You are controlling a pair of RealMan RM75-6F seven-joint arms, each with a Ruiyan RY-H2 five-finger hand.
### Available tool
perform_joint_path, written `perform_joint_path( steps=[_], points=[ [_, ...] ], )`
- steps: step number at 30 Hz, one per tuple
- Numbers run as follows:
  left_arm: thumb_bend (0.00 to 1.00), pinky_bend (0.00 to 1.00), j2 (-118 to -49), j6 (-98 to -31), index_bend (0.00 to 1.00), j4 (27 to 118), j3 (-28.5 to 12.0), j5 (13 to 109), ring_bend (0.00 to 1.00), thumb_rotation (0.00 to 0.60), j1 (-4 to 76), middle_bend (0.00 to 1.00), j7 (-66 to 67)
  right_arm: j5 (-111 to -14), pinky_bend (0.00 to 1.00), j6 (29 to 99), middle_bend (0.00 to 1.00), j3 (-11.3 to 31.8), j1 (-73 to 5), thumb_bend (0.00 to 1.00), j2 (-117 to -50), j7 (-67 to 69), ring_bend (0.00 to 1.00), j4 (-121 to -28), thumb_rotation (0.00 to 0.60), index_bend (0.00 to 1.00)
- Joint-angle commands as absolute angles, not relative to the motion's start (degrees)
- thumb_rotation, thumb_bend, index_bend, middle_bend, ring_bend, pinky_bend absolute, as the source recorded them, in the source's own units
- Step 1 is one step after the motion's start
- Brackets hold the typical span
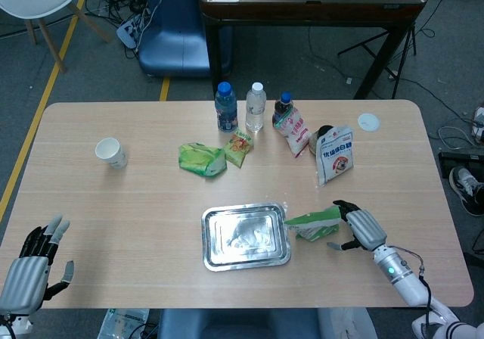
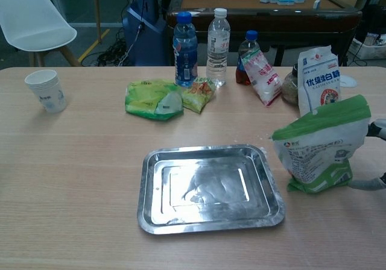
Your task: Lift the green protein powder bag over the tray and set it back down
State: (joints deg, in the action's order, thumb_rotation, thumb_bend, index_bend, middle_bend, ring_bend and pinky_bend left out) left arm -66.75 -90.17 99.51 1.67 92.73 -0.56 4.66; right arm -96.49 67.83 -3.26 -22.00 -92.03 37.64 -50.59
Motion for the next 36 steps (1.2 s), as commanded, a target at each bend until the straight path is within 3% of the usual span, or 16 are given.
perform_joint_path(
  steps=[1,14,19,24,36],
  points=[
    [0.46,0.02,-66.7,-89.7,0.02,99.4,1.9,92.7,0.06,0.6,-0.4,0.0,4.2,-96.6,0.17,69.3,0.34,-3.6,-22.0,0.07,-94.4,39.7,0.16,-47.6,0.6,0.33],
    [0.46,0.02,-66.3,-89.5,0.02,99.2,2.2,92.9,0.06,0.6,-0.4,0.0,3.0,-97.0,0.17,71.1,0.38,-4.9,-22.4,0.16,-102.3,46.0,0.21,-35.3,0.6,0.36],
    [0.46,0.02,-66.1,-89.7,0.03,99.2,2.2,92.8,0.06,0.6,-0.6,0.0,2.8,-97.3,0.2,72.2,0.43,-5.4,-22.3,0.25,-104.5,47.1,0.27,-31.6,0.6,0.44],
    [0.46,0.02,-66.0,-89.6,0.03,99.3,2.3,92.9,0.06,0.6,-0.5,0.0,2.7,-97.3,0.31,73.5,0.51,-5.5,-22.3,0.39,-107.0,48.2,0.35,-27.9,0.6,0.57],
    [0.46,0.02,-66.3,-89.4,0.05,98.8,2.3,92.5,0.06,0.6,-0.6,0.0,2.6,-97.0,0.53,77.8,0.6,-5.3,-21.8,0.52,-110.7,51.4,0.49,-21.4,0.6,0.69]
  ],
)
